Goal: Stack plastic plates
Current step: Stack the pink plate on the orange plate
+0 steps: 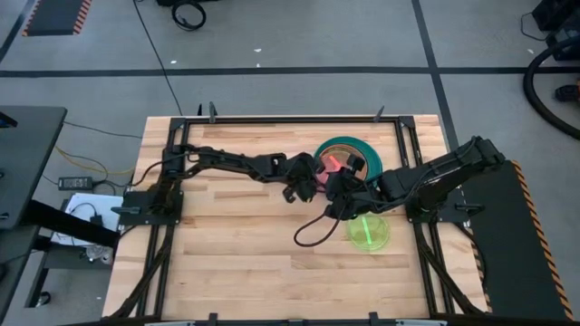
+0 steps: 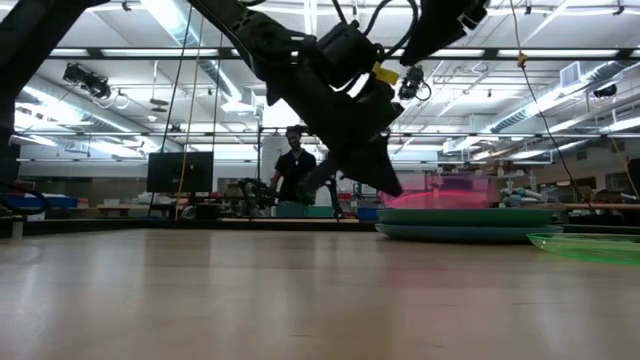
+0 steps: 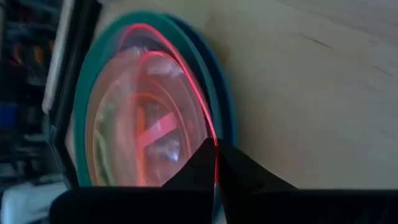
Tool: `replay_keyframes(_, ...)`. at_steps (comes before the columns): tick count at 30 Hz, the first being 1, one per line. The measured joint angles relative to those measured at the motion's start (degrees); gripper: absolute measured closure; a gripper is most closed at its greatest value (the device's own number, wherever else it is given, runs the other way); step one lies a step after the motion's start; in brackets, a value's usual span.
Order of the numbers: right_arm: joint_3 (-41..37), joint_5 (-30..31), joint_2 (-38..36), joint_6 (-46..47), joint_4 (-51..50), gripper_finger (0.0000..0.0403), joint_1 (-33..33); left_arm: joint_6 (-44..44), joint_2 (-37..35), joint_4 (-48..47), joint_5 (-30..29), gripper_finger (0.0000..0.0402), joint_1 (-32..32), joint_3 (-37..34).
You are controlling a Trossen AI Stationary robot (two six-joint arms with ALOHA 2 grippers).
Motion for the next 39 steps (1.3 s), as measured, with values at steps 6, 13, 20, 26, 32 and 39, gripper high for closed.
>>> replay_keyframes(6, -0.48, -0.27, -0.2, 0.25, -0.64, 0.0241, 0.75, 1.5, 0.74, -0.46, 0.07, 0.0392, 0.18, 0.52)
replay_keyframes(13, -0.46, -1.57, -0.2, -0.16, 0.61, 0.0241, 0.74, -1.97, 0.78, -6.48, 1.82, 0.0396, 1.36, 5.18)
replay_keyframes(20, -0.43, -1.54, -0.2, -0.76, 1.47, 0.0241, 0.74, -2.09, 1.26, -7.02, 3.87, 0.0397, 2.89, 7.04)
replay_keyframes(26, -0.43, -1.5, -0.2, -3.0, 3.35, 0.0241, 0.74, -5.68, 1.96, -5.49, 3.97, 0.0383, 3.15, 6.94)
replay_keyframes(32, -0.43, -2.36, -0.2, -3.15, 3.3, 0.0241, 0.74, -5.85, 2.53, -4.55, 3.95, 0.0331, 3.02, 6.93)
replay_keyframes(39, -0.43, -3.47, -0.2, -2.82, 1.41, 0.0241, 0.74, -8.72, 2.0, -4.74, -2.28, 0.0256, 2.17, 6.93)
